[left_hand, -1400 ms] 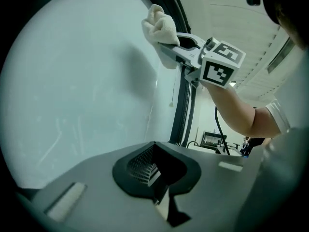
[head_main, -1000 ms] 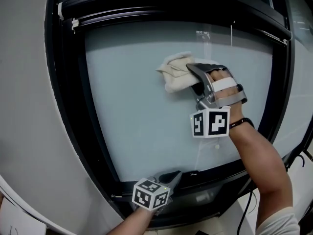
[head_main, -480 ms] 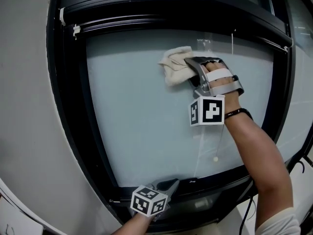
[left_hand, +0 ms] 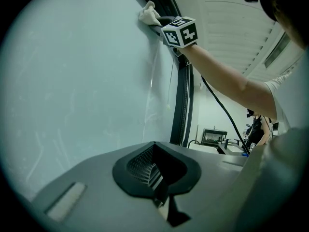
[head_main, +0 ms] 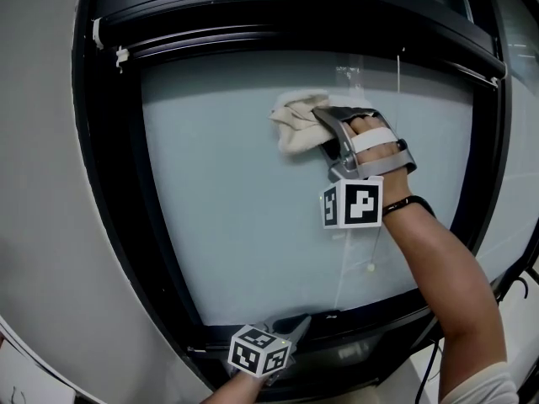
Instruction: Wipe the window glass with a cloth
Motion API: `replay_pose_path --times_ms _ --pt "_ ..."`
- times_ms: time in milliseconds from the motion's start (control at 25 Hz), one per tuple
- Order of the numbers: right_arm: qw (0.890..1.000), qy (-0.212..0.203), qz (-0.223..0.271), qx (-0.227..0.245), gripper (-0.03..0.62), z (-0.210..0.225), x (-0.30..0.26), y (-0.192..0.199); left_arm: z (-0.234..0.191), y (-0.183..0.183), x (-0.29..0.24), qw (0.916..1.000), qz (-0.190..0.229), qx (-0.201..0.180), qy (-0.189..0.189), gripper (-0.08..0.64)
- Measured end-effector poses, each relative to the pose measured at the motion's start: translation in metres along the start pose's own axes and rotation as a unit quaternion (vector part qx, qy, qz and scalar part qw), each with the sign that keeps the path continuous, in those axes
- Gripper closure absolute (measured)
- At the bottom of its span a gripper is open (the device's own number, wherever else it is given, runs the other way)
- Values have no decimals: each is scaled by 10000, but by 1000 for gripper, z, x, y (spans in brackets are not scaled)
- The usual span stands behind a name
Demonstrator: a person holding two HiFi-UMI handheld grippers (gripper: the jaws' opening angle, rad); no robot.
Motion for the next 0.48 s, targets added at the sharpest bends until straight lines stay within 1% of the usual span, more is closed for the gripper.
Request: replay_pose_path --times_ms 240,480 --pt "9998 73 122 -108 480 -12 12 -4 1 9 -3 9999 -75 71 -11 544" --pt "9997 8 134 -211 482 -19 20 -6 1 15 -5 9998 -55 163 -22 543"
Point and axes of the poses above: the fingertips, and each gripper's own axes: x backward along the fingers, z to its right, y out of its underside, the point moved 5 cm from there along x, backward along the fingers, and after that the axes turned 12 degrees about y, right-handed, at the moved point
